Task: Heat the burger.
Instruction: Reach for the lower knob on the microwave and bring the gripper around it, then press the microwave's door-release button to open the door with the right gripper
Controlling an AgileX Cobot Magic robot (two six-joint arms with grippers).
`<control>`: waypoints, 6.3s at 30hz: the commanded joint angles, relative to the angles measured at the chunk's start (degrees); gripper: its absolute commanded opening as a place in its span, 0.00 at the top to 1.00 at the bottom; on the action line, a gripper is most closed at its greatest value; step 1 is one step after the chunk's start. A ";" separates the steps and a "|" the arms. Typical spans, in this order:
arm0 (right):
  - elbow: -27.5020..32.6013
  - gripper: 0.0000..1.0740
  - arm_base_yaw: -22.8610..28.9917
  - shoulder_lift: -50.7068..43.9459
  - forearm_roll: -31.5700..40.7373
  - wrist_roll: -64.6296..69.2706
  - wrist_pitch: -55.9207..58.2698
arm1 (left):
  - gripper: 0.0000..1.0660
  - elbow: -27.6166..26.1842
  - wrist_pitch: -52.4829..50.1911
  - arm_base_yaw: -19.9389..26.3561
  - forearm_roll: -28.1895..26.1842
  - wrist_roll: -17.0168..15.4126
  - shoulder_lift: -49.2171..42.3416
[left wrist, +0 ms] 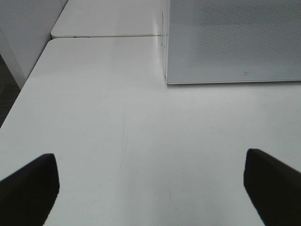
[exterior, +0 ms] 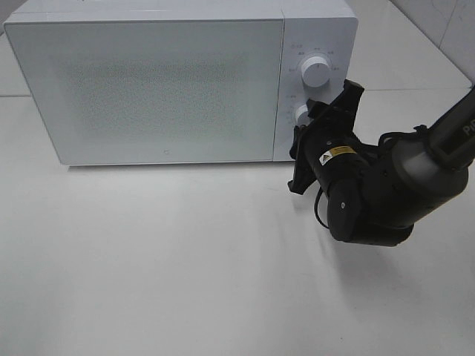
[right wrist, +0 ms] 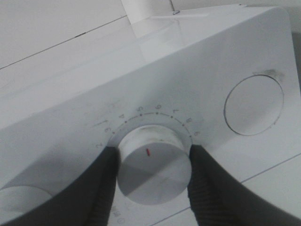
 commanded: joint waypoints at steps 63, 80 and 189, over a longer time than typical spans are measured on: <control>11.06 0.35 -0.06 -3.95 -23.09 -25.90 -3.27 | 0.06 0.34 -0.17 0.06 -0.52 -0.40 -1.38; 12.83 0.35 -0.17 -25.78 -20.51 -75.34 45.38 | 0.06 0.34 -0.17 0.06 -0.52 -0.40 -1.38; 16.04 0.29 -26.18 -100.32 -38.39 -99.98 105.88 | 0.06 0.34 -0.17 0.06 -0.52 -0.40 -1.15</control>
